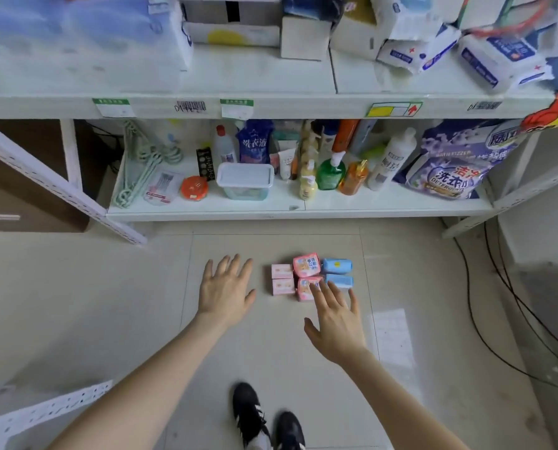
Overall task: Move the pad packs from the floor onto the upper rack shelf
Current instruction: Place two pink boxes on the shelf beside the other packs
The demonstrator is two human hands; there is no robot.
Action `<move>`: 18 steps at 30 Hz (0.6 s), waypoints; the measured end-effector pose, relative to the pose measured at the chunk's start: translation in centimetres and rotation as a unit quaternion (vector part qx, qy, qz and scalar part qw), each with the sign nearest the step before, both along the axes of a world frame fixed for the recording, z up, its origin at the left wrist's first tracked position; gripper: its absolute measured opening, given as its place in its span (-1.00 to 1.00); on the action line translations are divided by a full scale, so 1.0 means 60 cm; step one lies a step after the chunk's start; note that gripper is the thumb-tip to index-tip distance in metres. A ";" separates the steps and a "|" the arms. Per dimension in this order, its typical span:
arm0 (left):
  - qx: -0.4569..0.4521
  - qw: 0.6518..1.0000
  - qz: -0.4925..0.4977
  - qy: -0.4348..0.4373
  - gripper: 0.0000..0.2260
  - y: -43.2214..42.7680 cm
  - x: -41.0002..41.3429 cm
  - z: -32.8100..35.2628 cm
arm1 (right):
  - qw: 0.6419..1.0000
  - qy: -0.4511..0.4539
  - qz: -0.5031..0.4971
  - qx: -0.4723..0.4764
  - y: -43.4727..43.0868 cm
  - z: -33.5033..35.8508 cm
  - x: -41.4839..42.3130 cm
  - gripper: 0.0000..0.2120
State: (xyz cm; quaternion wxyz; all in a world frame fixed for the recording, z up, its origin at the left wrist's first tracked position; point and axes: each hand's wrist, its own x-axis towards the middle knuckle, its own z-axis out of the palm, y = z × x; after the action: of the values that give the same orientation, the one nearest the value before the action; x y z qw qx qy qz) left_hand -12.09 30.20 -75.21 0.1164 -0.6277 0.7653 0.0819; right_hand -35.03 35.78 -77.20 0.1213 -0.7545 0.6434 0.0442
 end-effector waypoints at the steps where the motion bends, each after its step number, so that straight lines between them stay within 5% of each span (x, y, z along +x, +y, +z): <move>1: 0.001 1.000 -0.008 0.002 -0.44 -0.016 0.004 -0.027 | 1.000 0.000 -0.004 0.004 -0.010 -0.028 0.004 -0.32; 18: 0.063 0.995 -0.073 -0.014 -0.41 -0.218 0.003 -0.614 | 1.000 -0.018 0.006 0.018 -0.137 -0.620 0.025 -0.30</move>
State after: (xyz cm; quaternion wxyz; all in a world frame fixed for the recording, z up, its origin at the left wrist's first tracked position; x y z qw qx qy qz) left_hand -11.92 17.10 -112.05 0.1721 -0.5629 0.8005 0.1128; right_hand -33.51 27.54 -114.39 0.1462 -0.7570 0.6354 0.0425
